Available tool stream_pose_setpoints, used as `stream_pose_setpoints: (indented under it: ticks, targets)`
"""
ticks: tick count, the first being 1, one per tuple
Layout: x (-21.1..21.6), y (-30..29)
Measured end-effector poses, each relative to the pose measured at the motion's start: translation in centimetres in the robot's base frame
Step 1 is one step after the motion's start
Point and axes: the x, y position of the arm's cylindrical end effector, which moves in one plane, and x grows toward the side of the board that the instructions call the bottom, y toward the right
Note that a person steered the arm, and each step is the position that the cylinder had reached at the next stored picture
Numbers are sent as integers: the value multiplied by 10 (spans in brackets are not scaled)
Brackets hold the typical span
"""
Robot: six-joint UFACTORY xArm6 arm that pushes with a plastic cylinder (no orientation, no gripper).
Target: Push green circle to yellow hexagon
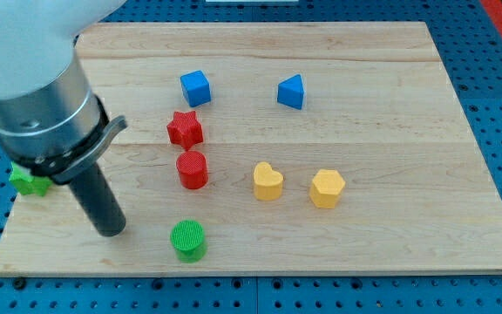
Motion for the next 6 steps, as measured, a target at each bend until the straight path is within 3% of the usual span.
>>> stream_pose_setpoints:
  ticks: [3, 5, 6]
  targets:
    - [14, 191]
    - [41, 195]
    - [39, 229]
